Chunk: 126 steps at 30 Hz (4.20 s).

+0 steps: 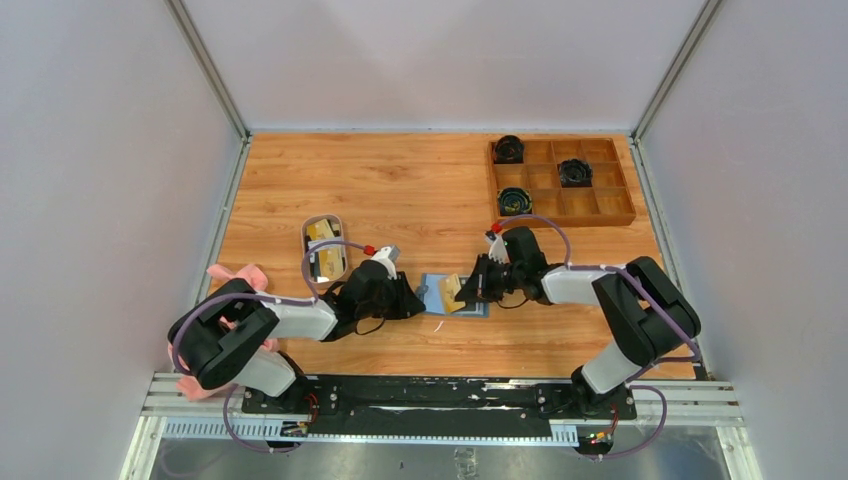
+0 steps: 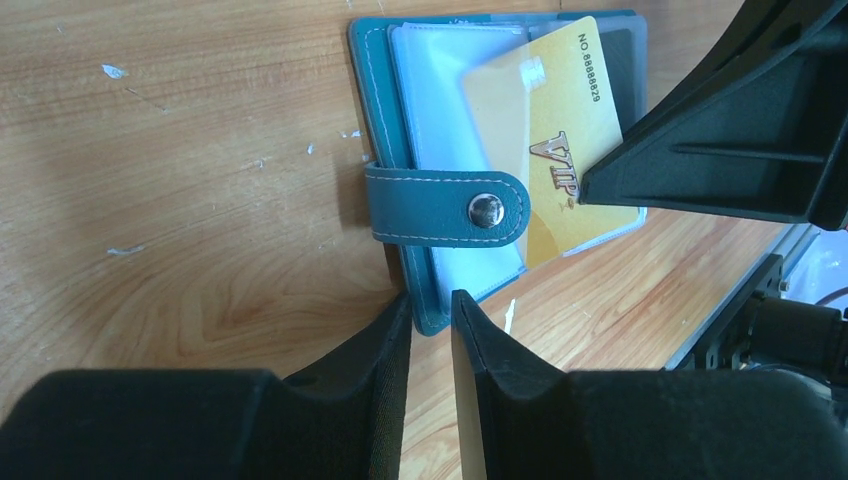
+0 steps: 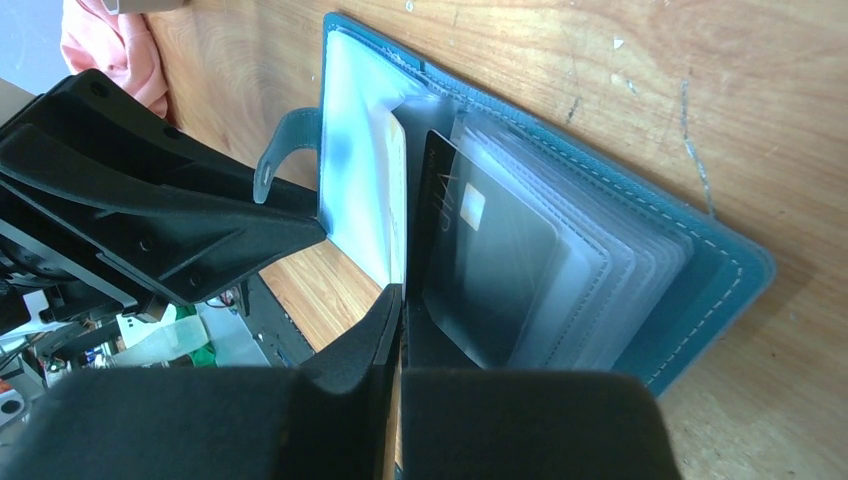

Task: Put the credit cards into the card holder
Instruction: Insert the credit card into the card holder.

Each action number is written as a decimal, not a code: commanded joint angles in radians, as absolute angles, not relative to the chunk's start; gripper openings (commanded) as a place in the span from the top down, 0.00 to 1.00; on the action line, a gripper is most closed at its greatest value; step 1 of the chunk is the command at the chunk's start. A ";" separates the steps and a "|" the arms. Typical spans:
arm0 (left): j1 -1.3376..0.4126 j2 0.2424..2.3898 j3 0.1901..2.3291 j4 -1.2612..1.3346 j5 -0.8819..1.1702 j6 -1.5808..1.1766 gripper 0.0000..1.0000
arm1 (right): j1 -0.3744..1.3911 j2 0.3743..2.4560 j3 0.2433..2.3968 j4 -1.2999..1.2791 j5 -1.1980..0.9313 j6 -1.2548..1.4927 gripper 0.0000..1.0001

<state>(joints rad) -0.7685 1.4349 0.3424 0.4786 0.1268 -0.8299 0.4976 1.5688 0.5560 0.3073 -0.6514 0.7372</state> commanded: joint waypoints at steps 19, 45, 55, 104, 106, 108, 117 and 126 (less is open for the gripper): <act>-0.787 1.462 0.347 0.446 0.090 -0.864 0.73 | 0.487 1.485 0.514 0.150 -0.519 0.739 1.00; -0.787 1.529 0.354 0.488 0.124 -0.871 0.73 | 0.488 1.518 0.434 0.401 -0.476 0.775 1.00; -0.787 1.550 0.366 0.504 0.144 -0.874 0.73 | 0.503 1.563 0.437 0.430 -0.506 0.797 1.00; -0.787 1.544 0.356 0.522 0.152 -0.872 0.72 | 0.649 1.549 0.696 0.064 -0.468 0.385 0.45; -0.787 1.543 0.355 0.522 0.151 -0.873 0.72 | 0.651 1.555 0.712 0.041 -0.467 0.373 0.44; -0.787 1.543 0.355 0.522 0.149 -0.873 0.72 | 0.654 1.554 0.725 0.027 -0.471 0.352 0.44; -0.787 1.549 0.356 0.525 0.150 -0.873 0.72 | 0.670 1.574 0.774 -0.032 -0.456 0.287 0.41; -0.787 1.551 0.357 0.524 0.149 -0.873 0.72 | 0.698 1.572 0.802 -0.060 -0.454 0.237 0.39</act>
<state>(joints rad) -0.7757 1.5215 0.3649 0.5713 0.1562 -0.8883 0.6731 1.5707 0.7784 -0.0181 -0.4686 0.2790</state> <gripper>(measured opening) 0.276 0.608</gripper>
